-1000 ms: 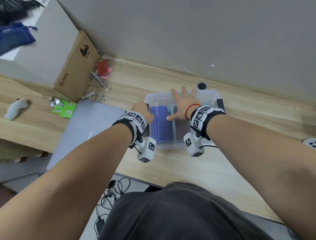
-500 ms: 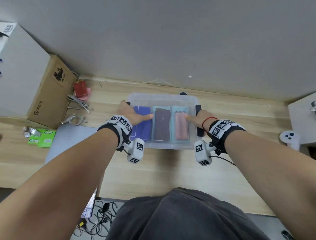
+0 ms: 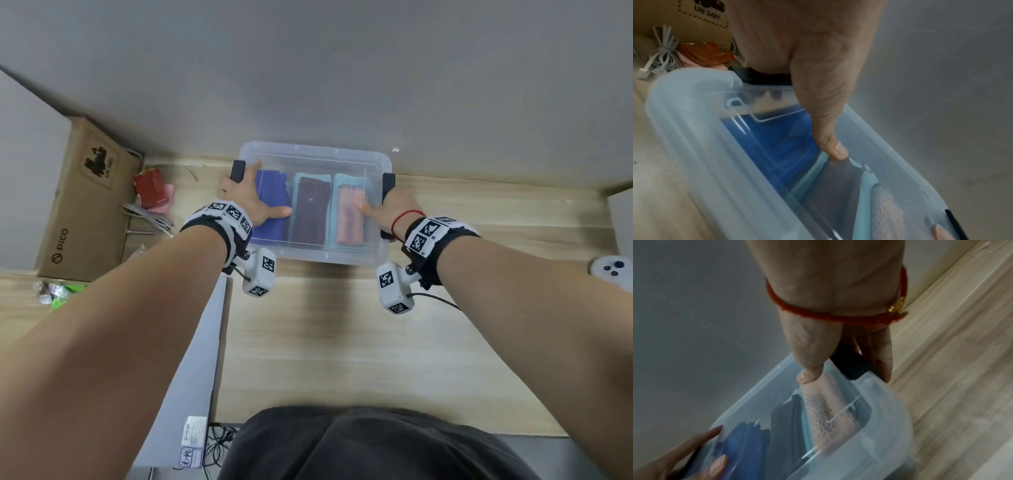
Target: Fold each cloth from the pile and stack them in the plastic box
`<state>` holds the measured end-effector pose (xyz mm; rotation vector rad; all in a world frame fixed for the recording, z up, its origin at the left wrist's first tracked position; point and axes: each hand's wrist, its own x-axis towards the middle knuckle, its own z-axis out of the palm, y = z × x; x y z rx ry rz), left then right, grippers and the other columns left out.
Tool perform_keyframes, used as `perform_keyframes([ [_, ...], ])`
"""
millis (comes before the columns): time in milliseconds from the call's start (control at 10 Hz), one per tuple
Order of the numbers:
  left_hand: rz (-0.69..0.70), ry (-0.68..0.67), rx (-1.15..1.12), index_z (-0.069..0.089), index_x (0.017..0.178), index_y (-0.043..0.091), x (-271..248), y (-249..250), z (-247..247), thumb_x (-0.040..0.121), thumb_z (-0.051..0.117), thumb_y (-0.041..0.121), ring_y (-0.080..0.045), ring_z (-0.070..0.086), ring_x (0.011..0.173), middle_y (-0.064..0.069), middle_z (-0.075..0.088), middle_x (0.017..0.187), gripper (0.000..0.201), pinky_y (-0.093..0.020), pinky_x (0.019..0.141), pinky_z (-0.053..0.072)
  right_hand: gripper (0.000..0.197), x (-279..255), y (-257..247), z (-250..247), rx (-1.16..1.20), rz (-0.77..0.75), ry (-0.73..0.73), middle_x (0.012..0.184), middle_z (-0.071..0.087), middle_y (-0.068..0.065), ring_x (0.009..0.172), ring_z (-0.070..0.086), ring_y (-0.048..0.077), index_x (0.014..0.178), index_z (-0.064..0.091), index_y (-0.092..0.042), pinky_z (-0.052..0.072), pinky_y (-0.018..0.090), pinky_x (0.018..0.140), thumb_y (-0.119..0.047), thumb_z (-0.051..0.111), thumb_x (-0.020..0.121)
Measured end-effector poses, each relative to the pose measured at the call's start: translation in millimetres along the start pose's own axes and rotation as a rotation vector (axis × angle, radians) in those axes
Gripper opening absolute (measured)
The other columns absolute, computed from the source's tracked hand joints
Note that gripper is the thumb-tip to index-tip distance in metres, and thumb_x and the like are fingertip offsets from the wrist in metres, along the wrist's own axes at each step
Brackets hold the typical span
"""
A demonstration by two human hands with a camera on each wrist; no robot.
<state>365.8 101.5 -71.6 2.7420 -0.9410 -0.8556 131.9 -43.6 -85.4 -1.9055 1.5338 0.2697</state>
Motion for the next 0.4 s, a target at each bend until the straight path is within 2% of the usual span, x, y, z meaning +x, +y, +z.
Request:
perform_keyframes([
  [100, -0.003, 0.024, 0.032, 0.010, 0.147, 0.047, -3, 5, -1, 0.055, 0.077, 0.070, -0.043, 0.043, 0.116, -0.020, 0.029, 0.135, 0.116, -0.050, 0.101, 0.039, 0.079, 2, 2, 0, -0.067, -0.027, -0.001, 0.092, 0.066, 0.010, 0.071, 0.064, 0.025, 0.115, 0.053, -0.004, 0.047, 0.029, 0.054, -0.073, 0.055, 0.076],
  [200, -0.037, 0.026, 0.081, 0.018, 0.146, 0.040, -13, 12, -5, 0.058, 0.075, 0.071, -0.044, 0.039, 0.120, -0.020, 0.031, 0.135, 0.109, -0.051, 0.102, 0.039, 0.077, -11, 3, -11, -0.121, -0.016, -0.063, 0.101, 0.067, 0.012, 0.077, 0.063, 0.028, 0.120, 0.051, -0.003, 0.048, 0.032, 0.061, -0.070, 0.048, 0.083],
  [300, 0.042, 0.141, -0.043, 0.042, 0.135, 0.027, -28, 27, -9, 0.066, 0.071, 0.067, -0.035, 0.042, 0.124, -0.014, 0.041, 0.134, 0.085, -0.047, 0.104, 0.038, 0.061, -25, 8, -40, -0.100, -0.104, 0.005, 0.113, 0.063, 0.006, 0.099, 0.060, 0.024, 0.122, 0.049, -0.004, 0.045, 0.033, 0.079, -0.057, 0.050, 0.091],
  [400, 0.252, 0.237, -0.362, 0.062, 0.113, 0.020, -52, 52, -18, 0.078, 0.070, 0.053, -0.018, 0.061, 0.100, -0.002, 0.063, 0.111, 0.049, -0.031, 0.088, 0.049, 0.057, -52, 13, -91, 0.164, -0.245, 0.122, 0.124, 0.062, 0.008, 0.110, 0.058, 0.024, 0.132, 0.048, -0.010, 0.046, 0.036, 0.095, -0.052, 0.054, 0.092],
])
